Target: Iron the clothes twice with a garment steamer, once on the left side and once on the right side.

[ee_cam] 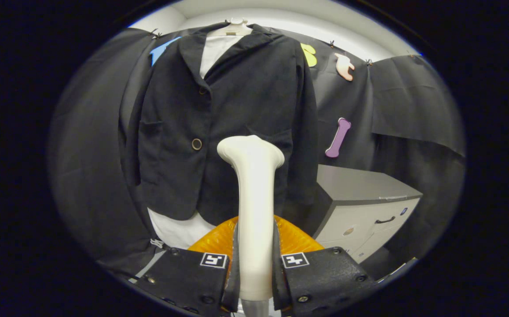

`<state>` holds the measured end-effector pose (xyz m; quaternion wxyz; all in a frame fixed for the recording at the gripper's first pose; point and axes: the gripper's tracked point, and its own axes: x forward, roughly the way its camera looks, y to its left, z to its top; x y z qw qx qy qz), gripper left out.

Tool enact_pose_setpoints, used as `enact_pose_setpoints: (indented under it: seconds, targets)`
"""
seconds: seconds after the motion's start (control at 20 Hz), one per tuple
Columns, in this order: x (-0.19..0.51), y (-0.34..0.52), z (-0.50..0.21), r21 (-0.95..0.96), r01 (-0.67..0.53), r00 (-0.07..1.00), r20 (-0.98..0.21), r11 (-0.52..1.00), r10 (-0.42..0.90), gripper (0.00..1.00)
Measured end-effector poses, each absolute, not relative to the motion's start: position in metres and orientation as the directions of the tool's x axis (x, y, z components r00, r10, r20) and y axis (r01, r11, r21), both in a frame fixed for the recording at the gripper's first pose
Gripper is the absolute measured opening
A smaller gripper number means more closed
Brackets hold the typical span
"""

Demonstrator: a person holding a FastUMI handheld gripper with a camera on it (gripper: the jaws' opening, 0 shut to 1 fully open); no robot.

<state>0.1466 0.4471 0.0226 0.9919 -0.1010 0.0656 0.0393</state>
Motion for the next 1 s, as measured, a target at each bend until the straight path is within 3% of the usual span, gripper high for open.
enact_pose_setpoints:
  seconds: [1.0]
  targets:
    - [0.129, 0.429, -0.080, -0.208, -0.148, 0.923, -0.380, 0.967, 0.060, 0.32]
